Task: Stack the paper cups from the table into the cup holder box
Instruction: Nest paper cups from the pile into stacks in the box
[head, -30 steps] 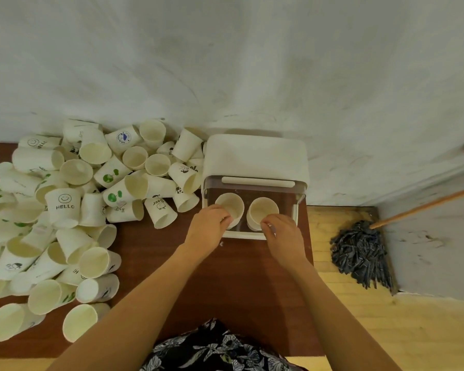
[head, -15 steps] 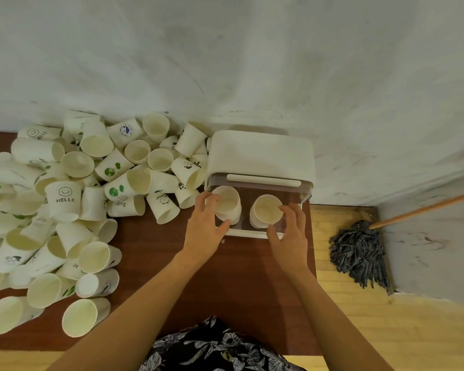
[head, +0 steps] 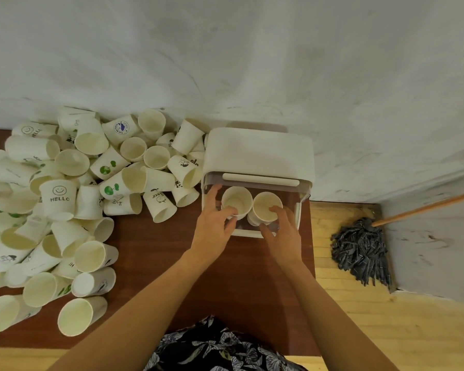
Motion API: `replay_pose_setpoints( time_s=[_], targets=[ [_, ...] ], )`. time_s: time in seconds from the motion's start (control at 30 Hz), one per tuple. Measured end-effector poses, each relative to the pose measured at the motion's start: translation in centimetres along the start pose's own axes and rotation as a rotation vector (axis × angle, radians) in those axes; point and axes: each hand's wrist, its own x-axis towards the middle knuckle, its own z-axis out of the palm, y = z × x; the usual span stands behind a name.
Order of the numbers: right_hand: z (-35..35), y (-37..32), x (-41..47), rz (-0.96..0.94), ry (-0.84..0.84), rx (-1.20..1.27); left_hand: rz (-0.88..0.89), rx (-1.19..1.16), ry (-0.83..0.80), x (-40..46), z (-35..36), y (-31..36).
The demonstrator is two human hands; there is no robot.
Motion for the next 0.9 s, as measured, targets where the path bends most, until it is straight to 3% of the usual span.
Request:
replay_pose_setpoints(
  time_s=[0.33,0.63,0.8,0.9],
  targets=[
    [-0.7,0.9,1.2,0.018,0.118,-0.064,-0.156,-0.147,-0.055,2.6,2.0,1.0],
    [-1.3,0.7,1.0,-0.035,0.173,-0.123,-0.080,-0.031,-0.141,2.9,0.3,1.8],
    [-0.3,-1.5,-1.7,-0.179,0.408,-0.132,-0.061,0.034,-0.051,0.5,-3.0,0.9],
    [0.9,-3.8,-3.1,-0.217,0.359,-0.038,-0.071,0.047,0.000,-1.0,-5.3,-0.4]
  ],
)
